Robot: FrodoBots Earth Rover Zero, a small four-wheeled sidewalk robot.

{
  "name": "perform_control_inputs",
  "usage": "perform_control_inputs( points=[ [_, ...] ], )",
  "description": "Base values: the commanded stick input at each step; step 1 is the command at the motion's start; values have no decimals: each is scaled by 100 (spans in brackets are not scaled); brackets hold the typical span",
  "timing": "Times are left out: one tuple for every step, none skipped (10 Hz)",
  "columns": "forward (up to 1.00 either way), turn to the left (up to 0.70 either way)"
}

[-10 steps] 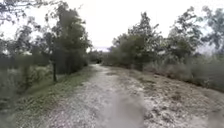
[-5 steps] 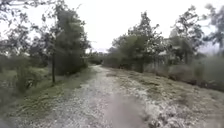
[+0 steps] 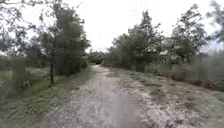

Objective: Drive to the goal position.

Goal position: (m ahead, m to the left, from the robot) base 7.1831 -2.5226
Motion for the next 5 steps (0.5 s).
perform_control_inputs(
  points=[
    [50,0],
    [50,0],
    [50,0],
    [50,0],
    [50,0]
  ],
)
